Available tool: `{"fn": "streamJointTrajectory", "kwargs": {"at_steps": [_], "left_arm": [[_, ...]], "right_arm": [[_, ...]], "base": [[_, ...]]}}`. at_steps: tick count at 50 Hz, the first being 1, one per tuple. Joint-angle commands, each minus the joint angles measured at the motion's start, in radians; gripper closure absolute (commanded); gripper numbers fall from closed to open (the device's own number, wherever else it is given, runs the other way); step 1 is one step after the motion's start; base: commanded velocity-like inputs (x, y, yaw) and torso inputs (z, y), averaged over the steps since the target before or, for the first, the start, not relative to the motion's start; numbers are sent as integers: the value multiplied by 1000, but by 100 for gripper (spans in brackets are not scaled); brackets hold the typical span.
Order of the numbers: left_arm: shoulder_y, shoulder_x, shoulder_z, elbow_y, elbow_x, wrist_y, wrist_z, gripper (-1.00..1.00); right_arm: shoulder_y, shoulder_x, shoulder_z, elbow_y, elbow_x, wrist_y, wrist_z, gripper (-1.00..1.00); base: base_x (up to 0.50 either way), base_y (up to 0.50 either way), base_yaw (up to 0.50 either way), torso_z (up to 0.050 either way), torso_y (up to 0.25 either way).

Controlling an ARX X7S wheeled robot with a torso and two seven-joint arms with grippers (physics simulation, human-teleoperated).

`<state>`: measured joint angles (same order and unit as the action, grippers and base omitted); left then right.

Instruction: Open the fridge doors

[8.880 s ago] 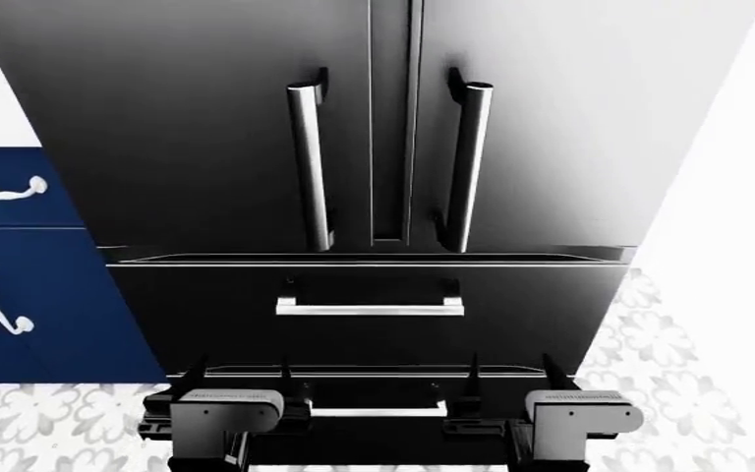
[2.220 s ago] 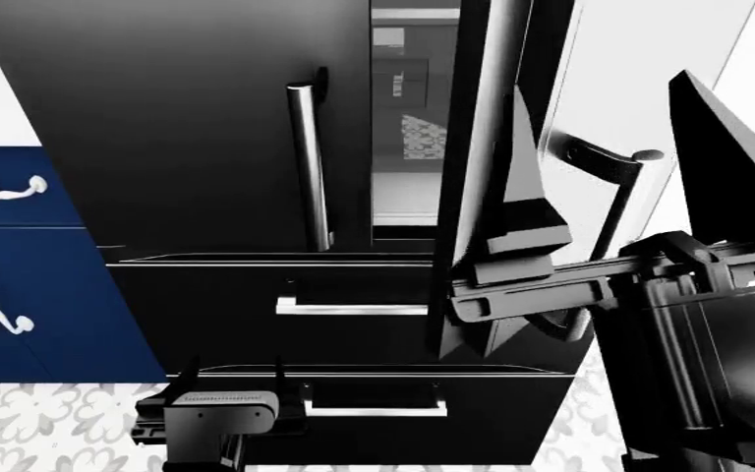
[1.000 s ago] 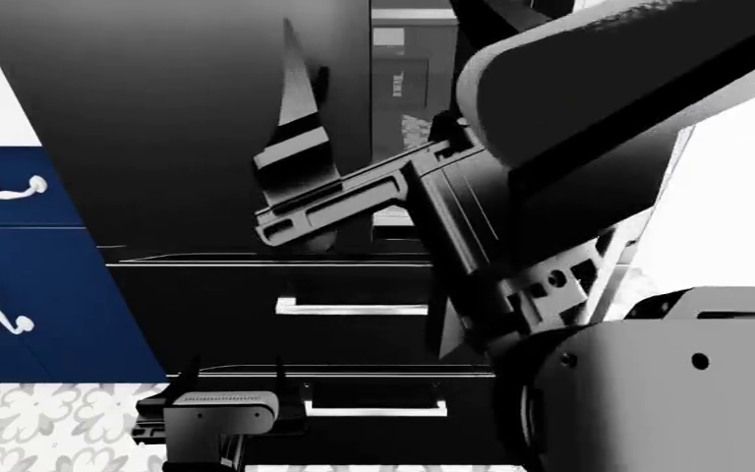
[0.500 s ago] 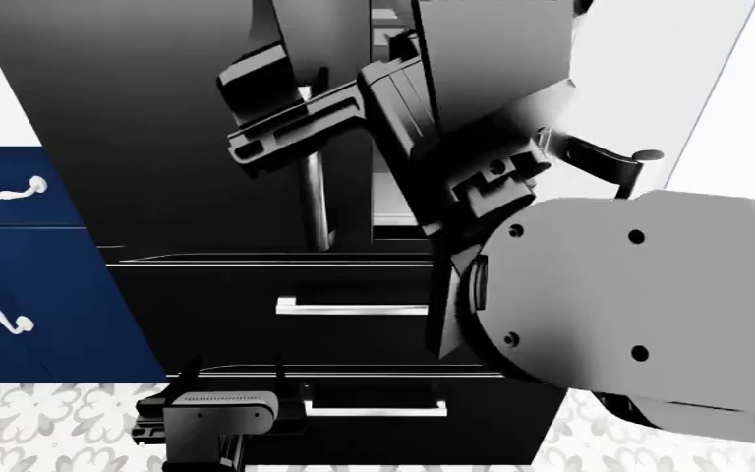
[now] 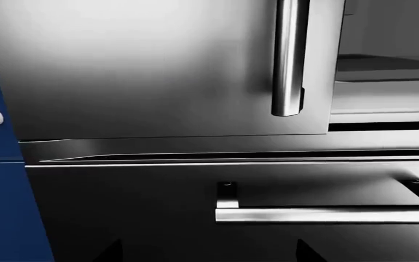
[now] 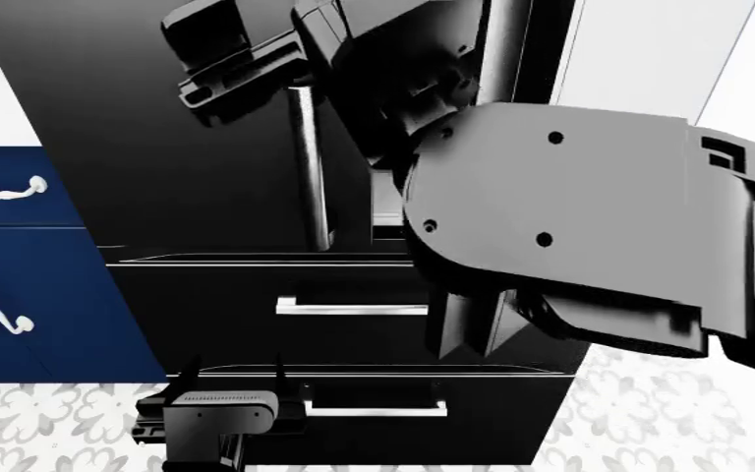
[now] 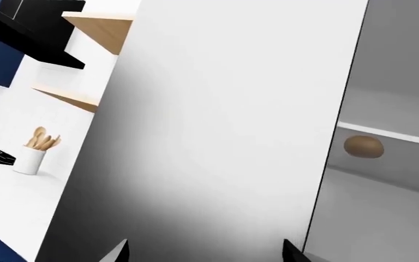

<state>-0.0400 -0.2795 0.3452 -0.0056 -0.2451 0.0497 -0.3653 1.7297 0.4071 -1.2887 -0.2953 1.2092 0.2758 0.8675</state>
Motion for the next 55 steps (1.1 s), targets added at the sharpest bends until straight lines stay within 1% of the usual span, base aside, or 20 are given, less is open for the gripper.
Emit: {"fn": "streamJointTrajectory", "kwargs": {"at_steps": [1, 13, 25, 37, 48, 55], "left_arm": [[0, -2, 3, 0, -4, 3, -2, -100], [1, -5, 5, 1, -10, 7, -3, -100], [0, -8, 9, 1, -10, 8, -6, -100], [-1, -10, 13, 1, -11, 8, -9, -100], [-3, -12, 17, 0, -10, 7, -13, -100], [-5, -13, 19, -1, -12, 9, -13, -100]], "right_arm": [[34, -71, 5, 141, 6, 9, -82, -100], [60, -147, 22, 327, 19, 5, -171, -100], [98, -195, 53, 457, 54, 16, -220, -100], [153, -243, 64, 525, 61, 35, -257, -100], [176, -250, 85, 542, 67, 22, -292, -100], [179, -261, 107, 638, 67, 9, -267, -100]], "base": [[0, 0, 0, 0, 0], [0, 0, 0, 0, 0], [0, 0, 0, 0, 0], [0, 0, 0, 0, 0], [0, 0, 0, 0, 0], [0, 0, 0, 0, 0]]}}
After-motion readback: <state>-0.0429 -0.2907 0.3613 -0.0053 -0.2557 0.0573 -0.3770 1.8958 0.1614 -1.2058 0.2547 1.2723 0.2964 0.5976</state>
